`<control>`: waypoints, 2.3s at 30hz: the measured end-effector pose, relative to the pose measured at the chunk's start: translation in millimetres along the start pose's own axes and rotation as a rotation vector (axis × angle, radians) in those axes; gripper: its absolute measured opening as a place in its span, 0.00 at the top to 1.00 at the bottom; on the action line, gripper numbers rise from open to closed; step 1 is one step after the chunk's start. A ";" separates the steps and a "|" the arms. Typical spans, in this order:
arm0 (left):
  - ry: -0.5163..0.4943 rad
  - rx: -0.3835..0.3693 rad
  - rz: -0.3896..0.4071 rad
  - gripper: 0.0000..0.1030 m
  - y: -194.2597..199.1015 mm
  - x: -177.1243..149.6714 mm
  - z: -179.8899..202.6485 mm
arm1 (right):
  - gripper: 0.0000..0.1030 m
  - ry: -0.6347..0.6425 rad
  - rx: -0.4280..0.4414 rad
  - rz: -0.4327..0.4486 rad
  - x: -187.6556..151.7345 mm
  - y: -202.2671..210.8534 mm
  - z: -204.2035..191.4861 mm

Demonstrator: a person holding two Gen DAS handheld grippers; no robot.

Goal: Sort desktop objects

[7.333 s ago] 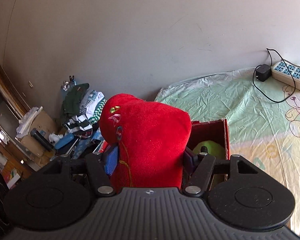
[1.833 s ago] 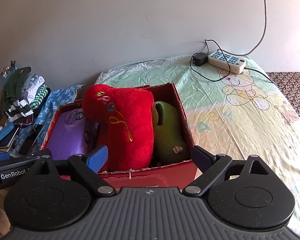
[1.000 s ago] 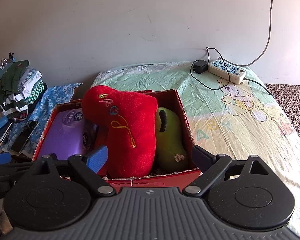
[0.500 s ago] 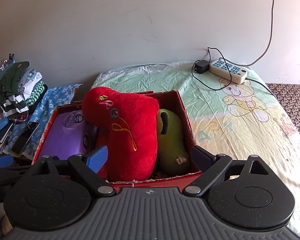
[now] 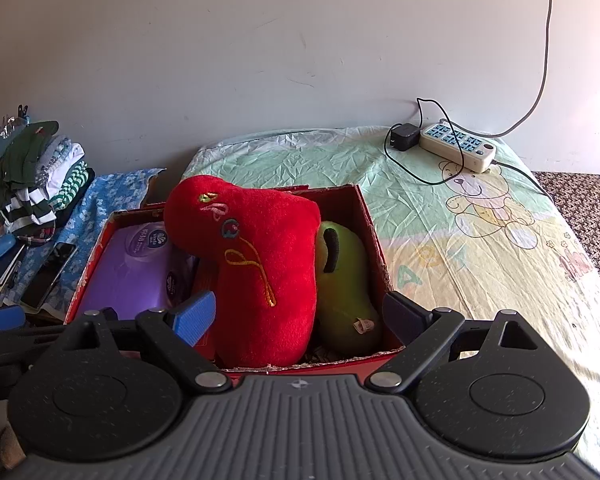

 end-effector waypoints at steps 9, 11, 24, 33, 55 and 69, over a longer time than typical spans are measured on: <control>0.016 0.005 -0.011 0.00 -5.9 0.6 -6.4 | 0.10 0.009 0.000 -0.004 2.4 -4.6 -4.5; 0.016 0.006 -0.012 0.00 -7.0 1.1 -7.5 | 0.10 0.009 0.002 -0.006 2.7 -6.0 -5.3; 0.014 0.006 -0.017 0.00 -12.2 5.1 -9.0 | 0.10 0.002 -0.003 -0.017 4.1 -11.8 -6.5; 0.021 0.008 -0.020 0.00 -12.8 5.8 -10.3 | 0.10 0.008 0.002 -0.009 6.0 -10.7 -8.9; 0.021 0.015 -0.011 0.00 -7.2 2.2 -12.0 | 0.10 -0.002 -0.001 -0.004 3.9 -8.4 -9.0; 0.023 0.015 -0.018 0.00 -10.6 2.8 -13.0 | 0.10 0.002 -0.004 -0.014 2.9 -12.2 -10.0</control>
Point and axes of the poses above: each gripper's, at about its wrist camera, not at the fingertips, and y roughly against the way its jaws point, z to its right, x to its top, the point moved 7 cm from there along -y, roughly the way its jaws point, and after that the axes turned 5 degrees about -z, right-handed, at the moved point
